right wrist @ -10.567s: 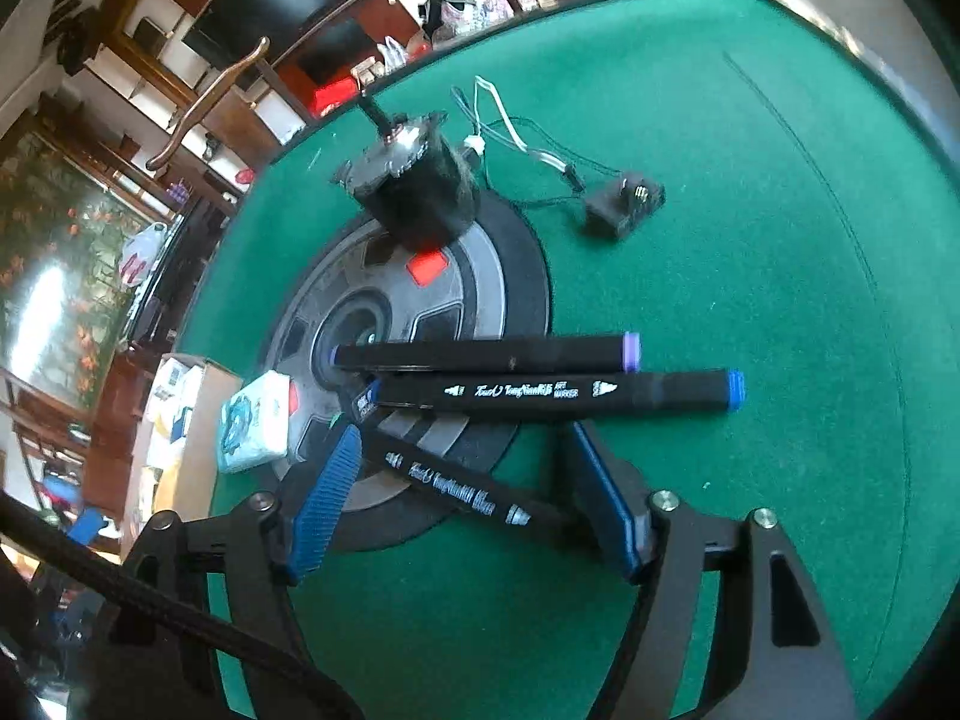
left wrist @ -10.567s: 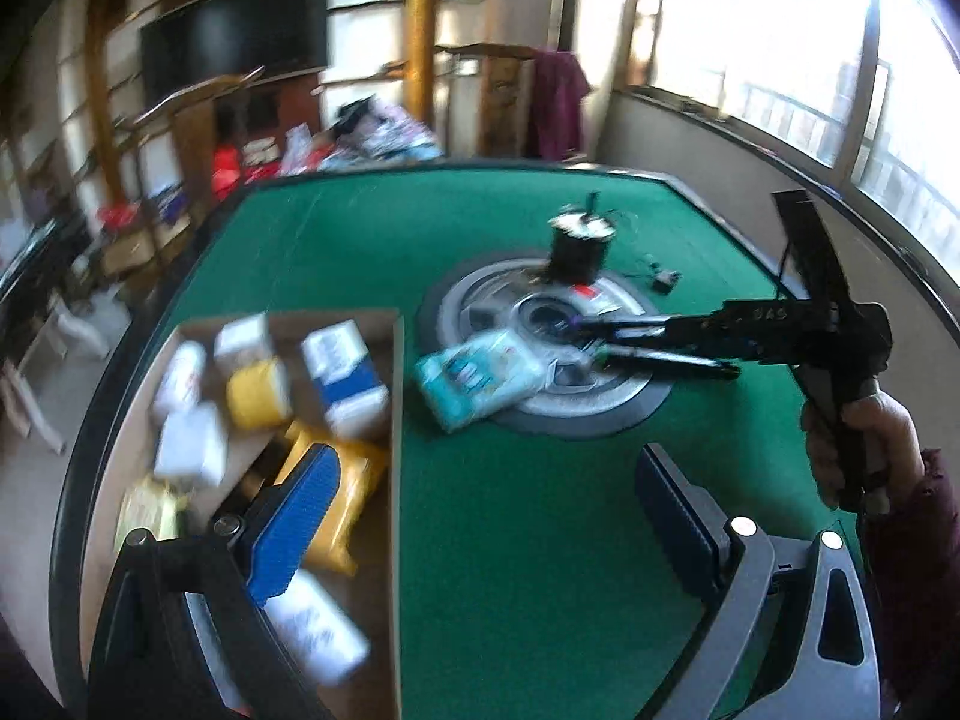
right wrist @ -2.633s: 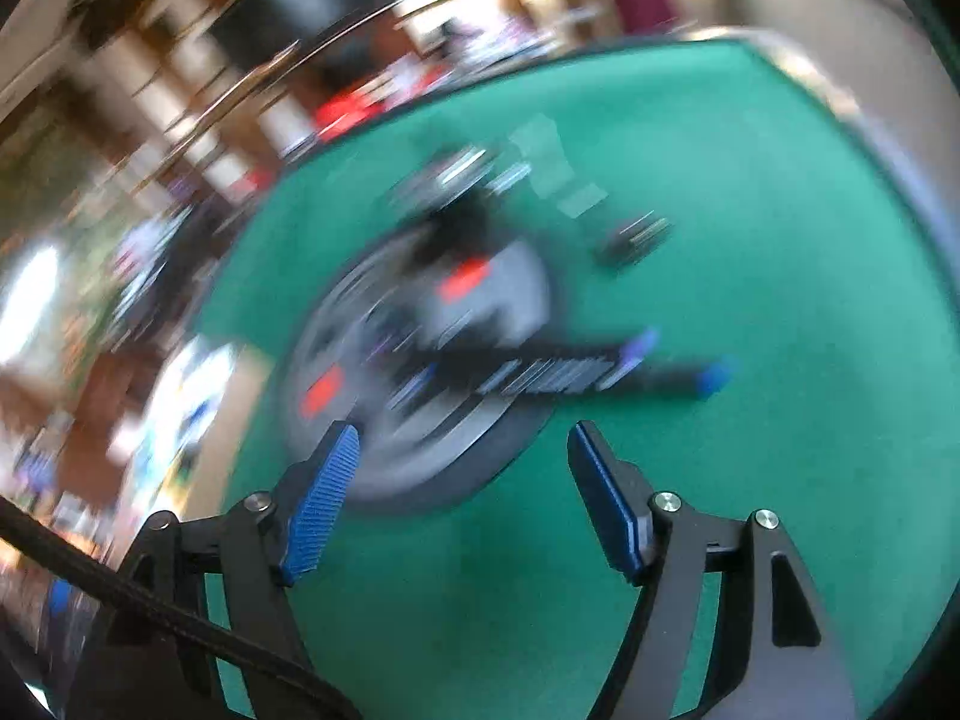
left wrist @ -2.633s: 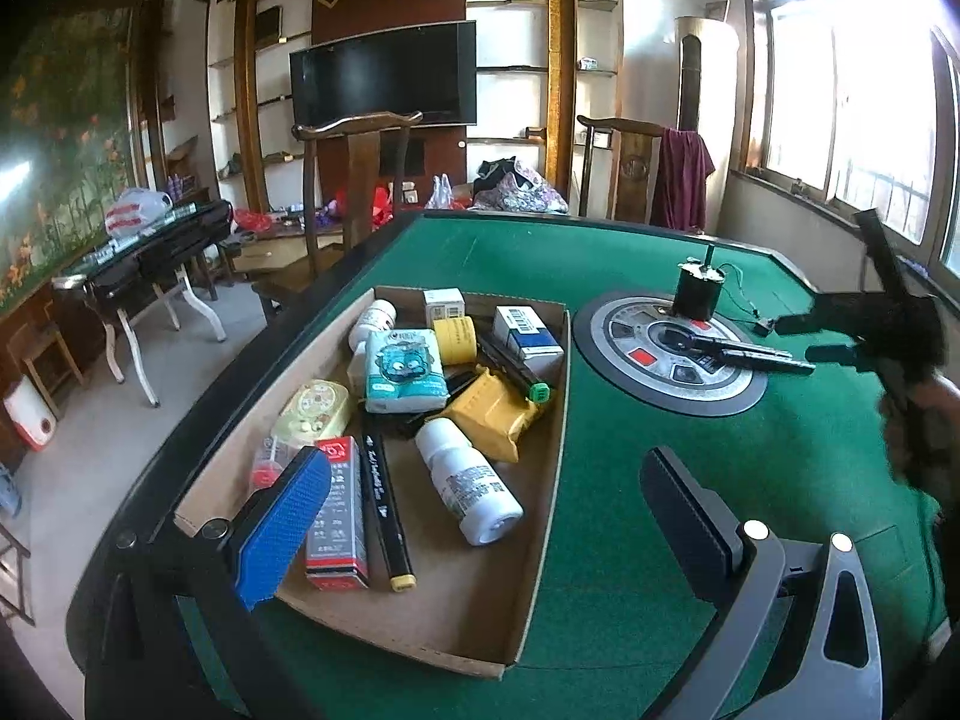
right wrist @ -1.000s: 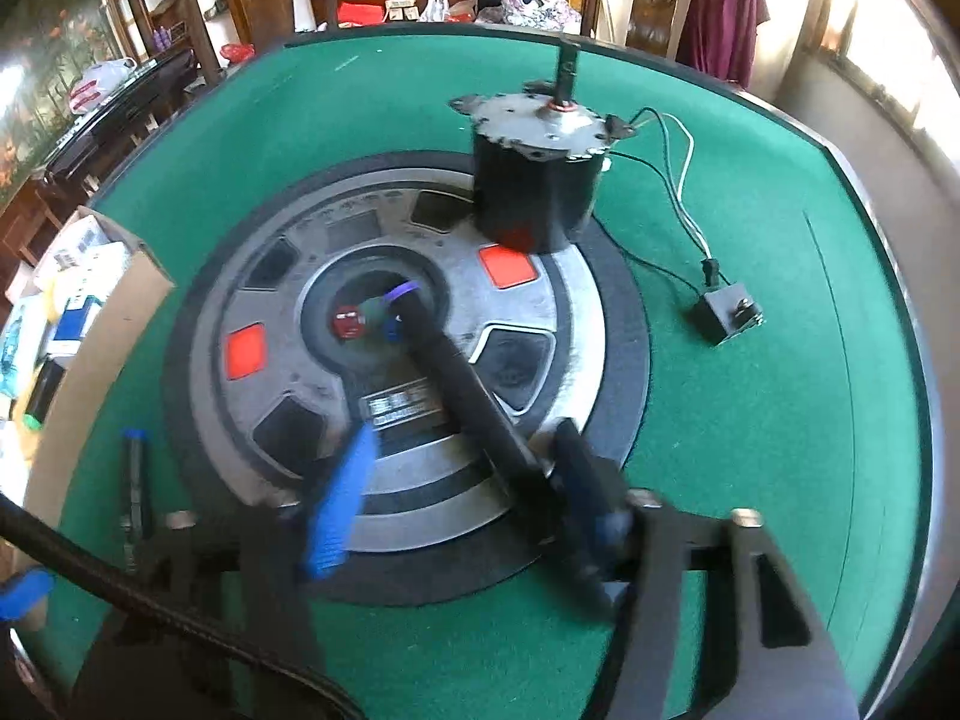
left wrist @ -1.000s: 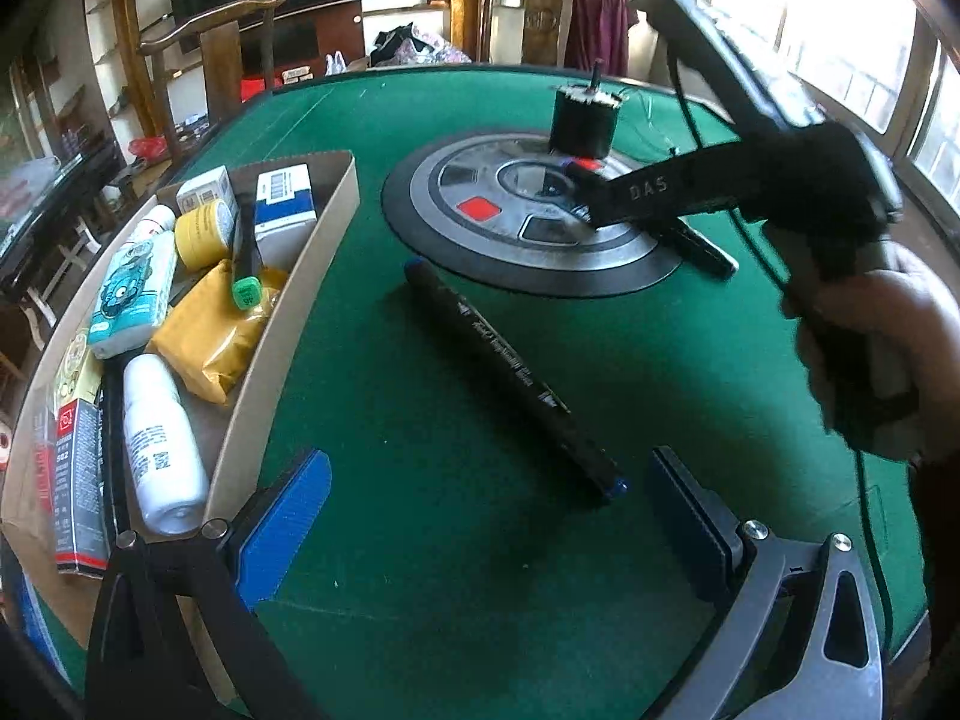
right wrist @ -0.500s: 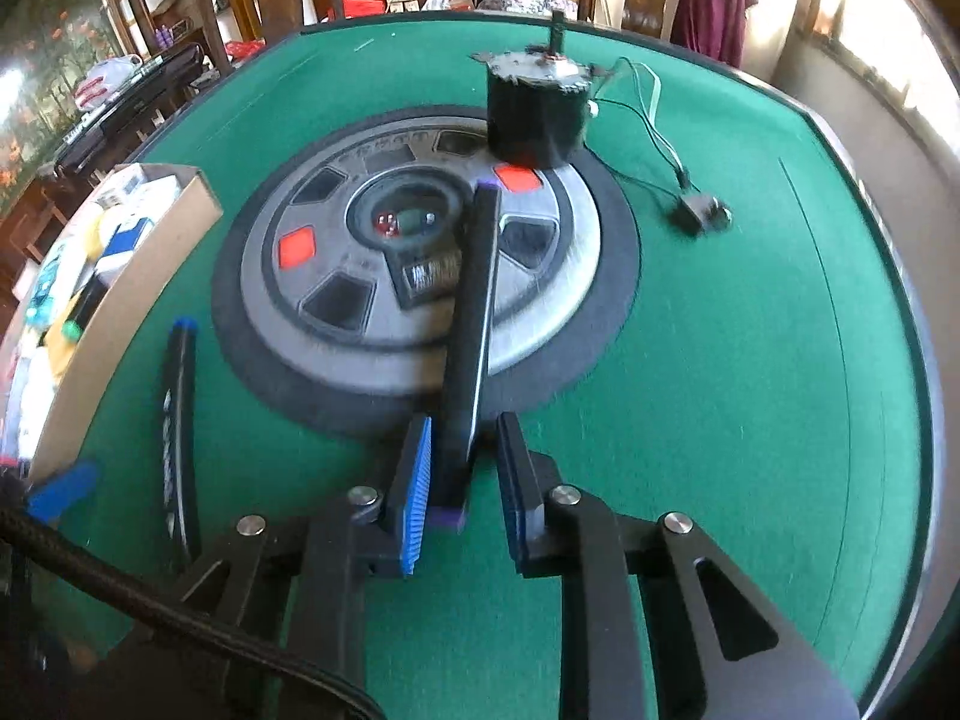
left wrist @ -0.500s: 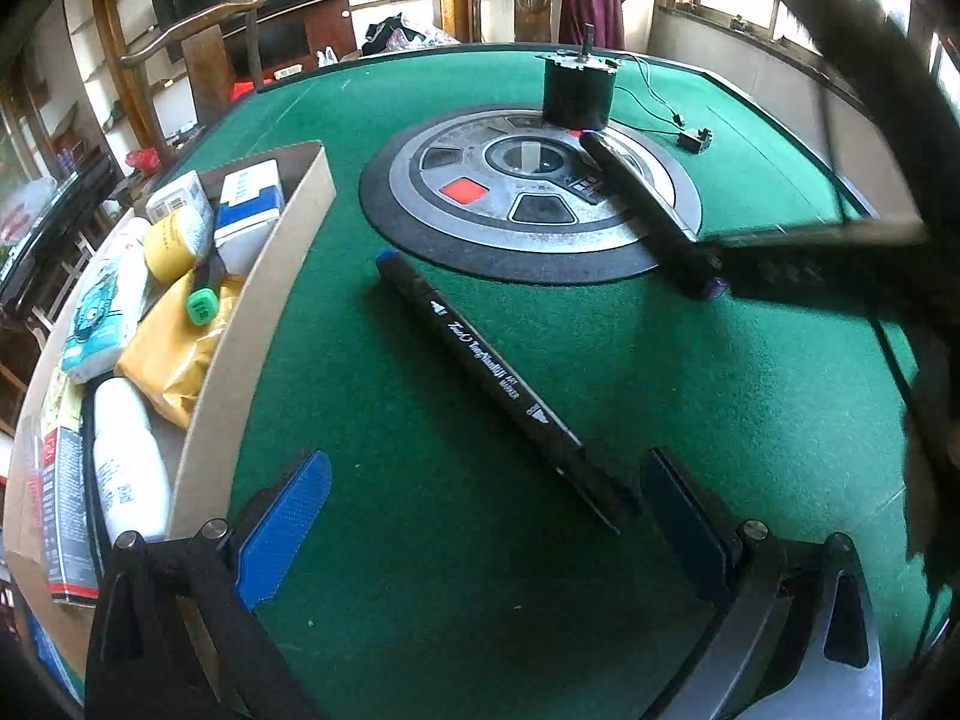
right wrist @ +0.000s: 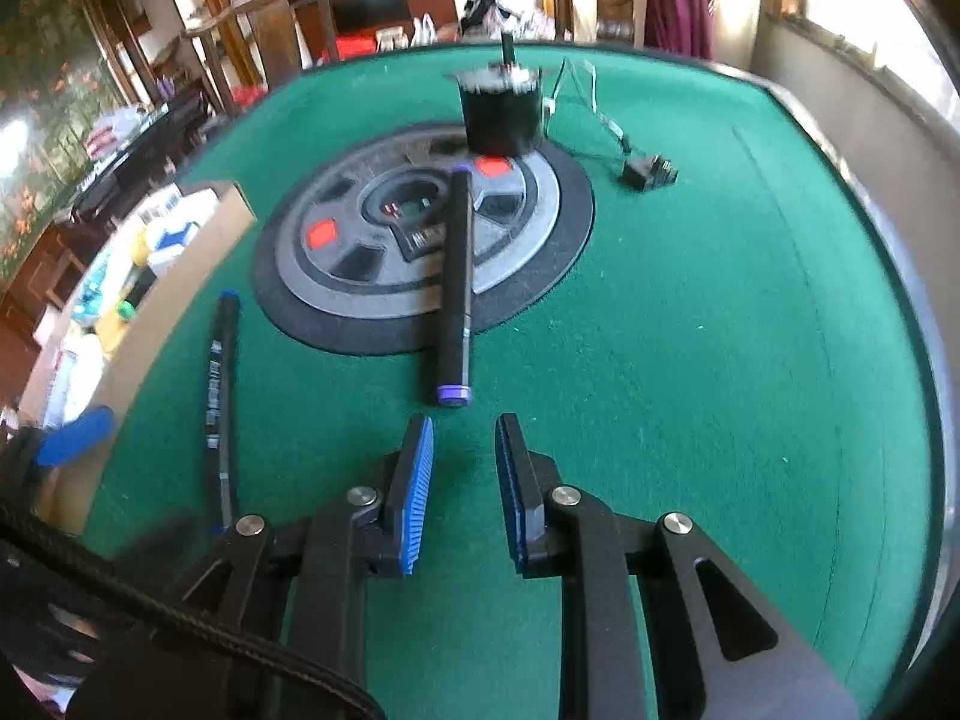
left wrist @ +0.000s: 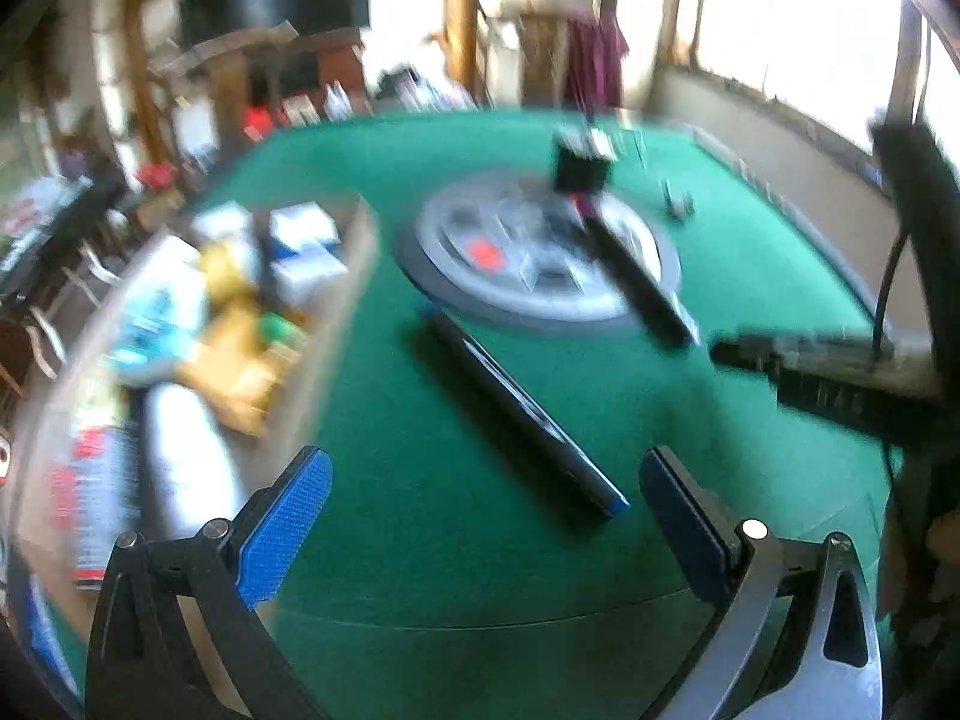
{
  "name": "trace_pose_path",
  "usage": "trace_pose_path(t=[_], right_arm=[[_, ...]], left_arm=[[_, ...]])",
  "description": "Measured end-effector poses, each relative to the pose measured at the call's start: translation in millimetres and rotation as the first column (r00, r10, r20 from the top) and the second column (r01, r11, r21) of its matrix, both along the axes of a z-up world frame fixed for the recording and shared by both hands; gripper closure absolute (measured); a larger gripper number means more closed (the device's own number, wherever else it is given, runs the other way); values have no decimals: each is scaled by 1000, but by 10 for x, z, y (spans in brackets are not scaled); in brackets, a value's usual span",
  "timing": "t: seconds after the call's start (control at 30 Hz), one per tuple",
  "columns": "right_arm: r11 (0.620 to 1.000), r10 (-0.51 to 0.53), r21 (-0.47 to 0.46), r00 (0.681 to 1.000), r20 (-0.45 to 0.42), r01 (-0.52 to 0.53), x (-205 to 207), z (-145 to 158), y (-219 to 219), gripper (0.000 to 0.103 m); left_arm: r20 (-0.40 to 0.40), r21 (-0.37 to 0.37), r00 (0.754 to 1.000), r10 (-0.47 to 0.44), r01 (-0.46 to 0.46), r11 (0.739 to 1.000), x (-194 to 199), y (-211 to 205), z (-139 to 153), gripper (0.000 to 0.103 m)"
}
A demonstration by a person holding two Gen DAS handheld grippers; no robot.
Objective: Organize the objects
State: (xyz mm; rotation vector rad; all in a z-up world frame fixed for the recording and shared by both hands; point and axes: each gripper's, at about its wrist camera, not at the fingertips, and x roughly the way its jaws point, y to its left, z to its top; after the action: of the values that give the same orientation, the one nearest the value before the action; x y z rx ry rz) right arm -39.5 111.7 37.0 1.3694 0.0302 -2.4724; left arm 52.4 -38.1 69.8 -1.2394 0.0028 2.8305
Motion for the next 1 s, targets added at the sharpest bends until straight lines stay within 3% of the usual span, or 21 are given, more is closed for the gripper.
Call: trace_pose_path(t=[0.1,0.23,0.37,0.47,0.63,0.87,1.0], right_arm=[[1000,6,-9,998,-65,-7,199,150,-138,77],[997,76,-16,989,-124,-79,483,293,-555,52],[988,146,-30,981,-130,-151,714,270,-1075,52],[981,189,-18,976,-108,-192,835,149,-1421,52],[970,241,-3,968,-64,-241,1038,-7,-1810,52],[965,240,136,964,-117,-224,1257,-21,-2067,52],[973,207,134,967,-151,-188,1270,65,-2029,52]], left_arm=[[-150,-8,983,107,-110,994,217,-281,297,2],[-276,-18,935,224,-238,971,451,-670,596,2],[-321,-14,896,306,-328,945,630,-989,698,2],[-326,23,879,346,-359,933,795,-1285,692,2],[-310,163,877,367,-331,930,1049,-1742,597,2],[-213,96,869,446,-436,895,994,-1918,397,2],[-184,108,875,449,-436,894,1006,-1915,343,2]])
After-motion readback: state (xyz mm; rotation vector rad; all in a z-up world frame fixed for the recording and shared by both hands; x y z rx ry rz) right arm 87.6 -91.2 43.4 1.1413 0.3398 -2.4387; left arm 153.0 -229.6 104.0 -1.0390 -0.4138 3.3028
